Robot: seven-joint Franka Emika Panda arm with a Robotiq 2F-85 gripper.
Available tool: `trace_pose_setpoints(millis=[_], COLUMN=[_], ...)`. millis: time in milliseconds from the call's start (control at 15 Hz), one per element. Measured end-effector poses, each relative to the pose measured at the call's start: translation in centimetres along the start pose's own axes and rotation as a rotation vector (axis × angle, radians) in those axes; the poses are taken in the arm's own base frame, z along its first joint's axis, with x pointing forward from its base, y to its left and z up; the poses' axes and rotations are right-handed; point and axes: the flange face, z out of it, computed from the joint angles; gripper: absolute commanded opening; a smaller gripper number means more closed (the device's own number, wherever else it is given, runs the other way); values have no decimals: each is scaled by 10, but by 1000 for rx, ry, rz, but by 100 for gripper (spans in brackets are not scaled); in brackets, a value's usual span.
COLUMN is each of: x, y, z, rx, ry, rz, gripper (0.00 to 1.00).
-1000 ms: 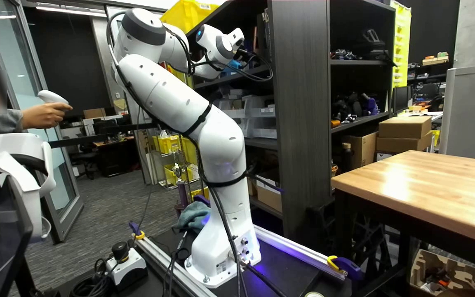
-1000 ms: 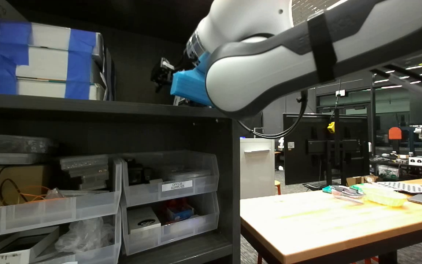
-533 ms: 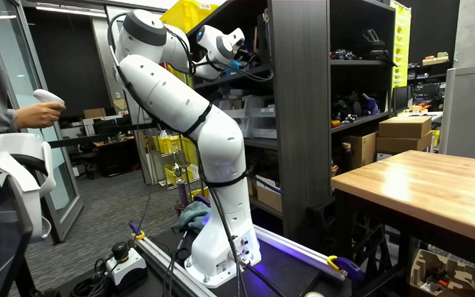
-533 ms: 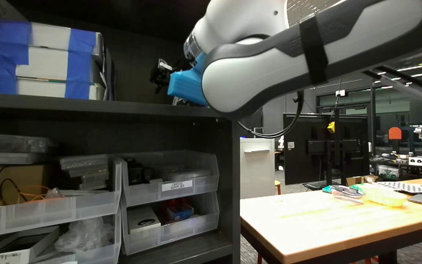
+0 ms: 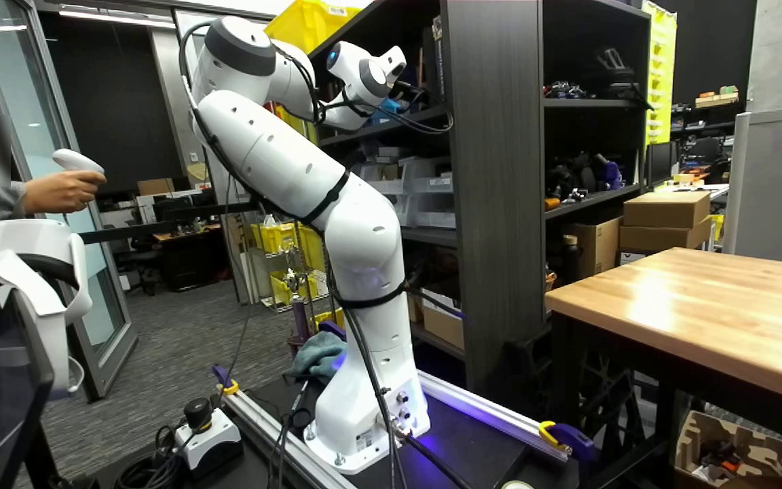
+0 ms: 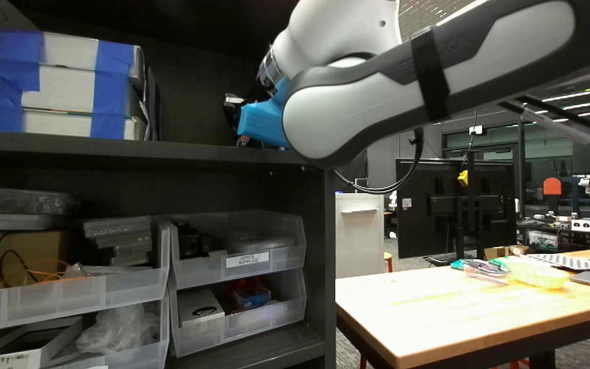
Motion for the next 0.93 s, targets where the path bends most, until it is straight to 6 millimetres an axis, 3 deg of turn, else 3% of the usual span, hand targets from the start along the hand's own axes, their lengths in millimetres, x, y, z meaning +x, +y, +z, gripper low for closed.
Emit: trace_pose_setpoints(millis=[133, 933], x=[1, 3], y=[1, 8], z=[1, -3], rx=[-2, -2], ry=[1, -2], rz=[1, 12], gripper=[4, 4])
